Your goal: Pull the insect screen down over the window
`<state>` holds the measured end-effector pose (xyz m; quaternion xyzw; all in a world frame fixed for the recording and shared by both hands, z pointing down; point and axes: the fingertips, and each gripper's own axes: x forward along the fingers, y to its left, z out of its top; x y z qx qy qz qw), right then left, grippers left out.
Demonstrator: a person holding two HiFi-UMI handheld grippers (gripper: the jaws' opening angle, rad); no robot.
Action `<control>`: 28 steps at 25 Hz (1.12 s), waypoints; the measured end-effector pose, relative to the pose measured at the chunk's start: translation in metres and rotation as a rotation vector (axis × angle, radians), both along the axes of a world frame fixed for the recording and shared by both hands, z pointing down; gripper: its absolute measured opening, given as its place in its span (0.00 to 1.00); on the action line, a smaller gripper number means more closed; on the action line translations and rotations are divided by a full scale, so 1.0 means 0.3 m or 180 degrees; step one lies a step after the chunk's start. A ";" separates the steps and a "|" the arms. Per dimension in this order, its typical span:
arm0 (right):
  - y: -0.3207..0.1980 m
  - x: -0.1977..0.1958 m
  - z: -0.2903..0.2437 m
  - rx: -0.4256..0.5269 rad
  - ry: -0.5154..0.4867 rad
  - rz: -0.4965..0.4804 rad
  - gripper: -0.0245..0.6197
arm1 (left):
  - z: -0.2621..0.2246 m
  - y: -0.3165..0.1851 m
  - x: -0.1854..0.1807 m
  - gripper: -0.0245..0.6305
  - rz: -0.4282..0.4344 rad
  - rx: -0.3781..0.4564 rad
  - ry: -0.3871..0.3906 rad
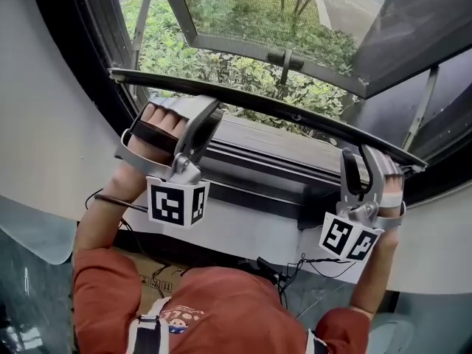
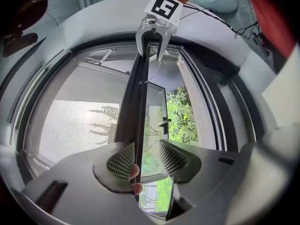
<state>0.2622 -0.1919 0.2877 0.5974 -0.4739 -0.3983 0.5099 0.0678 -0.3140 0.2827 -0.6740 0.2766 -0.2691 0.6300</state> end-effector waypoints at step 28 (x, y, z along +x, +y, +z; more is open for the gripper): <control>0.017 -0.030 0.341 -0.0789 -0.0752 -0.0102 0.40 | 0.338 0.006 -0.009 0.29 -0.0091 -0.0771 -0.0328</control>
